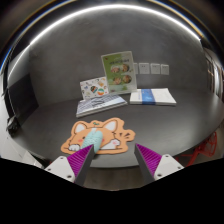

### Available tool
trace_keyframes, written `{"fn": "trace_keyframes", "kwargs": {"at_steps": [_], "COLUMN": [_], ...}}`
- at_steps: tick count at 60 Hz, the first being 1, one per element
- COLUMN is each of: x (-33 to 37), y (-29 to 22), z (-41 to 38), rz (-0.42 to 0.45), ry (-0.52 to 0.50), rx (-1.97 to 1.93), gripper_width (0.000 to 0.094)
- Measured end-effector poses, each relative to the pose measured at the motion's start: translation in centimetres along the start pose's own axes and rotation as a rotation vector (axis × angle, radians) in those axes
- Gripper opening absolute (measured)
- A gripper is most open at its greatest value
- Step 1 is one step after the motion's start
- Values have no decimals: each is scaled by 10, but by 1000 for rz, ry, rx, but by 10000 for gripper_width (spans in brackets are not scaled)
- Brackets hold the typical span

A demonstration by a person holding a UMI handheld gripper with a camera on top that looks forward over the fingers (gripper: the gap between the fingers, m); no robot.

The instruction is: Arrange mouse

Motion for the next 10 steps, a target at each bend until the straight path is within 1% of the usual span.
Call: {"fn": "trace_keyframes", "kwargs": {"at_steps": [4,10], "x": [17,33], "y": [4,13], "z": [25,60], "rz": [1,1], "ry": [-21,-89], "rx": [16,13], "gripper_width": [843,844]}}
Point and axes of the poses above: the point between the fingertips, and its own axes, seen from behind it with the camera up: z to the right, y down, x backward, against the way the camera looks, the point moved 8 cm from there along x, backward, against the way the camera looks, and after that the axes turned 8 degrees about -y, right-handed, at the moved point
